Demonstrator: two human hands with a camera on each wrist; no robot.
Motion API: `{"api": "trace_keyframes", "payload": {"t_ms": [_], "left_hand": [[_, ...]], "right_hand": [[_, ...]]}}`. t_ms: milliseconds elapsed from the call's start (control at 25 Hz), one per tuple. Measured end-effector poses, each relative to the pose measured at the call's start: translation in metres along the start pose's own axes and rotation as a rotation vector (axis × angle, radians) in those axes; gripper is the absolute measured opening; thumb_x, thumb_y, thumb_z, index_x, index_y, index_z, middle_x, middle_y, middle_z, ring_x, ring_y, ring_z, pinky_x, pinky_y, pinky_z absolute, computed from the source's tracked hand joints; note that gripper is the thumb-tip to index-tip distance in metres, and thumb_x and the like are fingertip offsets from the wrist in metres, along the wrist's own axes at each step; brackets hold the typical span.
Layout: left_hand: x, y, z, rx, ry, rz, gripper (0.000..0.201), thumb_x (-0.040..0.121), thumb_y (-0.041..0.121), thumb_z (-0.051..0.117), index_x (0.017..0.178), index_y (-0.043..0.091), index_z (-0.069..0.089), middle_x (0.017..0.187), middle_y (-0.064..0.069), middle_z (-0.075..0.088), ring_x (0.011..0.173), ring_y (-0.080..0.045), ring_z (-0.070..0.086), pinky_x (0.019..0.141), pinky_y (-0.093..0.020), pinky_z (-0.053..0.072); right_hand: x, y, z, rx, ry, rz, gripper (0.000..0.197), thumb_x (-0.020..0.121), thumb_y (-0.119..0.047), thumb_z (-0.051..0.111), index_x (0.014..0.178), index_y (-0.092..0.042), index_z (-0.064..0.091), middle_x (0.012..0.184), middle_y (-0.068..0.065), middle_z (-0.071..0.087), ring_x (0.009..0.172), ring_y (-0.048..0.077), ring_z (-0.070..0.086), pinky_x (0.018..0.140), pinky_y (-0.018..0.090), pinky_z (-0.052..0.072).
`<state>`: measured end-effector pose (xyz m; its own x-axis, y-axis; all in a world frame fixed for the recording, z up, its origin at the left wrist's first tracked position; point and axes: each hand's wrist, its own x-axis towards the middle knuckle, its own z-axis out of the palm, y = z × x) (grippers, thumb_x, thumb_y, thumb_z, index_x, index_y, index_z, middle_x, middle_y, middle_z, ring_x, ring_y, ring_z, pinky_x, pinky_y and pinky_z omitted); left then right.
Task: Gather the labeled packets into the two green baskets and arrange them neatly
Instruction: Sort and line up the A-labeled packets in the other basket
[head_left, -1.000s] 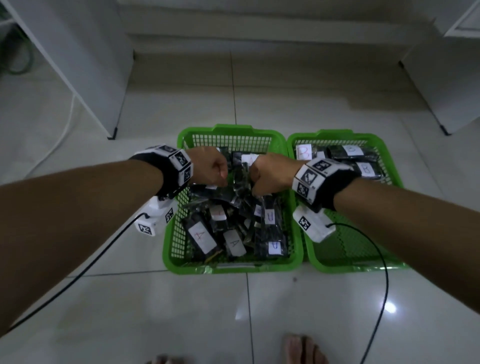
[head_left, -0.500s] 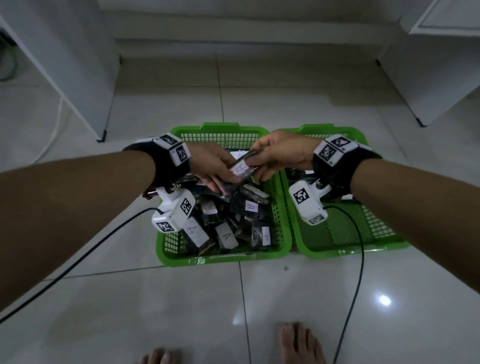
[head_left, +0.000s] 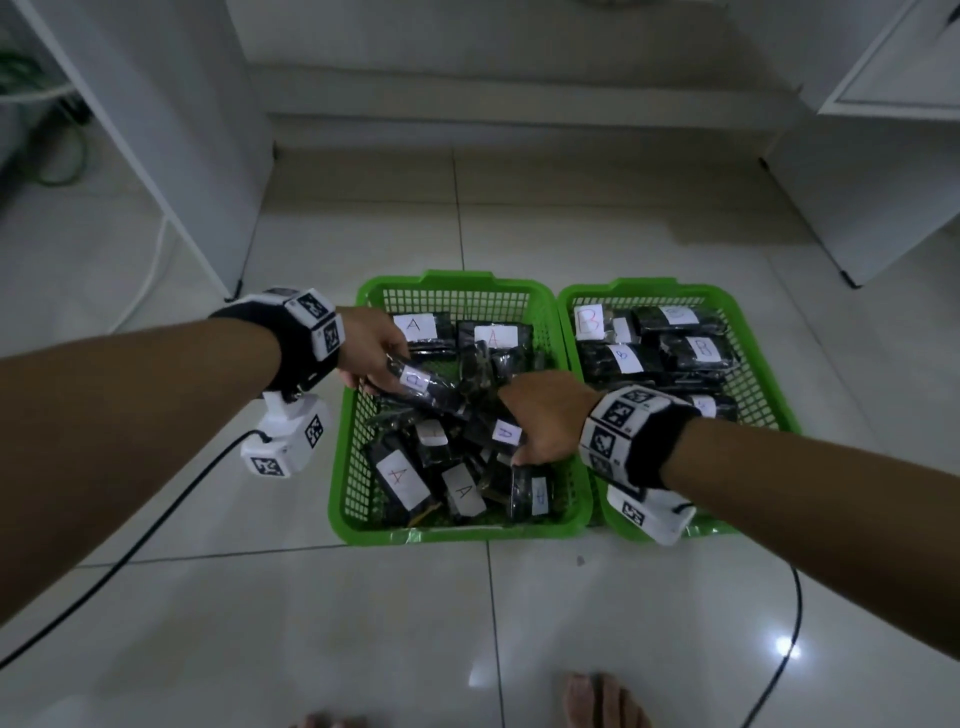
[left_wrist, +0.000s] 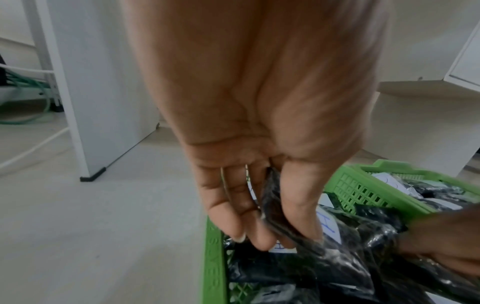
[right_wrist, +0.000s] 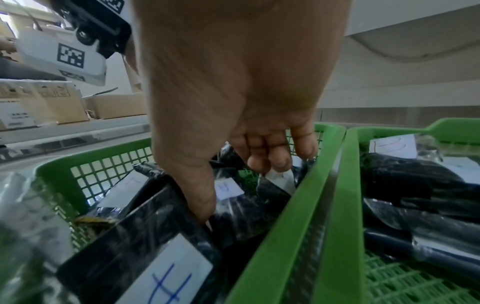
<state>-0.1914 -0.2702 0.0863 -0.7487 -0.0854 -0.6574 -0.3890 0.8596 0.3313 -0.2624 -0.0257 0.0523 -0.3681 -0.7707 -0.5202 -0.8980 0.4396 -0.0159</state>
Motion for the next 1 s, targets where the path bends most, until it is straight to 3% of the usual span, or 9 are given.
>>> {"api": "trace_keyframes", "payload": {"t_ms": [120,280,400,480,560,720,840,920,1000], "left_hand": [[-0.001,0.006,0.002,0.110,-0.031,-0.004,0.023,0.089,0.029,0.070,0.111,0.026,0.068,0.100,0.005,0.067,0.089,-0.018,0.063,0.067,-0.026,0.049],[0.000,0.021,0.009,0.182,-0.067,-0.001,0.029,0.088,0.024,0.064,0.117,0.018,0.069,0.112,0.008,0.065,0.106,-0.018,0.059,0.093,-0.036,0.047],[0.011,0.032,0.009,0.201,0.104,0.009,0.031,0.094,0.027,0.052,0.104,0.004,0.068,0.109,-0.011,0.066,0.098,-0.026,0.061,0.082,-0.033,0.048],[0.020,0.039,0.008,0.184,0.233,0.042,0.036,0.098,0.032,0.048,0.103,0.003,0.068,0.111,-0.015,0.066,0.100,-0.030,0.061,0.080,-0.031,0.047],[0.031,0.045,0.010,0.123,0.264,0.066,0.036,0.099,0.040,0.049,0.109,0.010,0.066,0.114,-0.012,0.066,0.100,-0.028,0.061,0.080,-0.029,0.045],[0.046,0.053,0.032,-0.045,0.149,0.092,0.060,0.089,0.068,0.050,0.136,0.033,0.043,0.121,-0.003,0.061,0.102,-0.024,0.061,0.087,-0.031,0.049],[0.053,0.054,0.046,-0.091,0.191,0.087,0.054,0.083,0.057,0.066,0.125,0.028,0.050,0.113,-0.002,0.062,0.092,-0.020,0.059,0.074,-0.027,0.047],[0.052,0.055,0.042,-0.191,0.216,0.096,0.047,0.073,0.048,0.073,0.112,0.028,0.055,0.104,0.002,0.063,0.087,-0.016,0.061,0.069,-0.028,0.053],[0.046,0.056,0.033,-0.180,0.181,0.115,0.041,0.070,0.043,0.072,0.107,0.030,0.059,0.097,0.007,0.061,0.086,-0.012,0.061,0.069,-0.027,0.054]], "right_hand": [[0.001,0.002,-0.004,0.095,-0.020,0.014,0.053,0.070,-0.052,0.084,0.097,-0.009,0.069,0.094,0.005,0.070,0.081,0.021,0.065,0.063,0.031,0.055],[-0.007,0.010,-0.008,0.306,0.069,0.010,0.050,0.060,-0.055,0.081,0.089,-0.016,0.068,0.089,0.002,0.067,0.077,0.018,0.065,0.065,0.037,0.060],[-0.008,0.028,-0.025,0.567,0.111,0.042,0.031,0.078,-0.037,0.081,0.092,-0.013,0.066,0.093,0.004,0.067,0.081,0.019,0.064,0.067,0.030,0.054],[-0.005,0.046,-0.036,0.724,0.208,0.087,0.029,0.085,-0.032,0.077,0.093,-0.005,0.068,0.092,0.013,0.071,0.075,0.021,0.064,0.068,0.034,0.052],[0.001,0.061,-0.043,0.825,0.322,0.155,0.033,0.088,-0.032,0.071,0.093,0.000,0.068,0.087,0.018,0.073,0.069,0.027,0.067,0.069,0.039,0.057],[0.027,0.070,-0.044,1.047,0.399,0.269,0.039,0.087,-0.041,0.057,0.102,-0.005,0.059,0.093,0.013,0.073,0.083,0.030,0.074,0.079,0.053,0.061],[0.046,0.064,-0.040,0.933,0.361,0.296,0.050,0.078,-0.052,0.058,0.106,-0.012,0.051,0.094,0.008,0.068,0.080,0.026,0.067,0.070,0.045,0.058],[0.057,0.059,-0.037,0.782,0.347,0.295,0.043,0.086,-0.046,0.060,0.107,-0.011,0.048,0.090,0.006,0.059,0.074,0.023,0.056,0.059,0.034,0.042],[0.064,0.054,-0.033,0.707,0.326,0.266,0.040,0.092,-0.045,0.058,0.108,-0.011,0.045,0.087,0.003,0.055,0.072,0.021,0.053,0.056,0.033,0.035]]}}
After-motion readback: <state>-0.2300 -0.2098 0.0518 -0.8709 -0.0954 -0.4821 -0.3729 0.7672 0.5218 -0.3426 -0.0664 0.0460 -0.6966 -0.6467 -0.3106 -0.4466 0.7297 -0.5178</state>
